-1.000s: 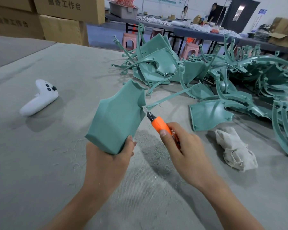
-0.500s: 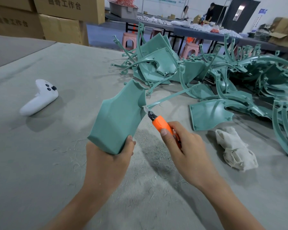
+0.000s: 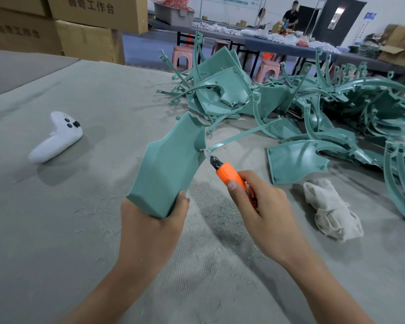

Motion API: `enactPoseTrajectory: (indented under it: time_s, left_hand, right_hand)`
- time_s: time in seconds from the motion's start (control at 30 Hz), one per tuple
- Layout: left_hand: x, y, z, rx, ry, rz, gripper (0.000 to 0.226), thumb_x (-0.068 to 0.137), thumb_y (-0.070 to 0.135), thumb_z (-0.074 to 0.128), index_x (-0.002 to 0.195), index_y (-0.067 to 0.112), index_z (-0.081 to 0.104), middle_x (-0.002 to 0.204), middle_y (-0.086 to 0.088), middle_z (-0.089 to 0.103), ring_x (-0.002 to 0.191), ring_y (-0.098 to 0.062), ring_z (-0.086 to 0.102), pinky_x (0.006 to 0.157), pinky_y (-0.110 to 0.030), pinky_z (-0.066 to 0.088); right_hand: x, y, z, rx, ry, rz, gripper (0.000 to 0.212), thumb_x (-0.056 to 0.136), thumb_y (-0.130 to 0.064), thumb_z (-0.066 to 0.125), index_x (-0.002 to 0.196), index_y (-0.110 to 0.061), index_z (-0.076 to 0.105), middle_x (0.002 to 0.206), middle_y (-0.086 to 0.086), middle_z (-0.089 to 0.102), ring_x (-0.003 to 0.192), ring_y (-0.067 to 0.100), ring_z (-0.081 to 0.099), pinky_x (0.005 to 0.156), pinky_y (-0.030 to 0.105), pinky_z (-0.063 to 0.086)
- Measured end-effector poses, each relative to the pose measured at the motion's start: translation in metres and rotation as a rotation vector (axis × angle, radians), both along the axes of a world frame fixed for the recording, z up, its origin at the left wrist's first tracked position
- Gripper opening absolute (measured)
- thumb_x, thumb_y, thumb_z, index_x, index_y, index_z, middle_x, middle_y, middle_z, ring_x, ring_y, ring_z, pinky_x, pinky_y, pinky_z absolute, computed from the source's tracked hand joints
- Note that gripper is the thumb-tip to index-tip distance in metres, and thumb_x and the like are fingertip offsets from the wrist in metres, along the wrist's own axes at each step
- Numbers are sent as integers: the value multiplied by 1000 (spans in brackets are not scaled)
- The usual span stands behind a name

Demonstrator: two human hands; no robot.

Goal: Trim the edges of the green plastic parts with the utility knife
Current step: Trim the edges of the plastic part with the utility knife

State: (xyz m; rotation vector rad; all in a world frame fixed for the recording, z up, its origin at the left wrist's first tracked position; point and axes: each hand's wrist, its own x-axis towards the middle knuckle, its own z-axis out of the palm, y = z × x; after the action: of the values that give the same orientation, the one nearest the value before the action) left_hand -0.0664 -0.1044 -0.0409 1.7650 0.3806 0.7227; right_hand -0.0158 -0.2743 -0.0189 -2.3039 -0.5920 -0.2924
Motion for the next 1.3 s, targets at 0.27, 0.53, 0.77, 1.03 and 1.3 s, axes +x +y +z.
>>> enactPoseTrajectory:
  time_s: [0.27, 0.53, 0.77, 1.03, 1.3]
  left_hand:
    - [1, 0, -1, 22, 18, 8, 33, 70, 37, 61, 73, 4, 65, 64, -11, 69, 56, -30, 67, 60, -50, 54]
    - [-1, 0, -1, 16, 17, -14, 31, 70, 35, 62, 74, 4, 64, 64, -13, 69, 54, -30, 66, 57, -48, 53]
    - [-4, -3, 0, 15, 27, -123, 24, 69, 28, 62, 70, 4, 63, 61, -15, 67, 50, -33, 64, 50, -52, 49]
    - [-7, -12, 3, -27, 69, -298, 13, 70, 21, 66, 82, 19, 62, 64, -23, 64, 58, -46, 61, 49, -59, 46]
    - [-10, -8, -1, 54, 120, -346, 17, 76, 18, 71, 84, 28, 61, 66, -16, 67, 57, -35, 64, 47, -48, 50]
  right_hand:
    - [0, -1, 1, 13, 5, 21, 32, 95, -56, 37, 95, -29, 56, 58, -3, 50, 55, 15, 48, 53, 34, 36]
    - [2, -4, 0, 0, -16, 12, 33, 95, -55, 38, 94, -28, 57, 57, -3, 48, 53, 14, 47, 51, 34, 34]
    - [13, -11, 5, 539, 183, -67, 38, 86, -62, 60, 95, -26, 66, 56, -7, 40, 49, 8, 34, 48, 29, 30]
    - [19, -6, -4, 533, 224, -86, 9, 85, -16, 78, 81, -22, 72, 43, -12, 42, 43, 10, 31, 45, 26, 29]
    - [21, -13, 1, 358, 188, 19, 18, 84, -16, 79, 73, -18, 64, 44, -11, 46, 41, 4, 35, 45, 12, 30]
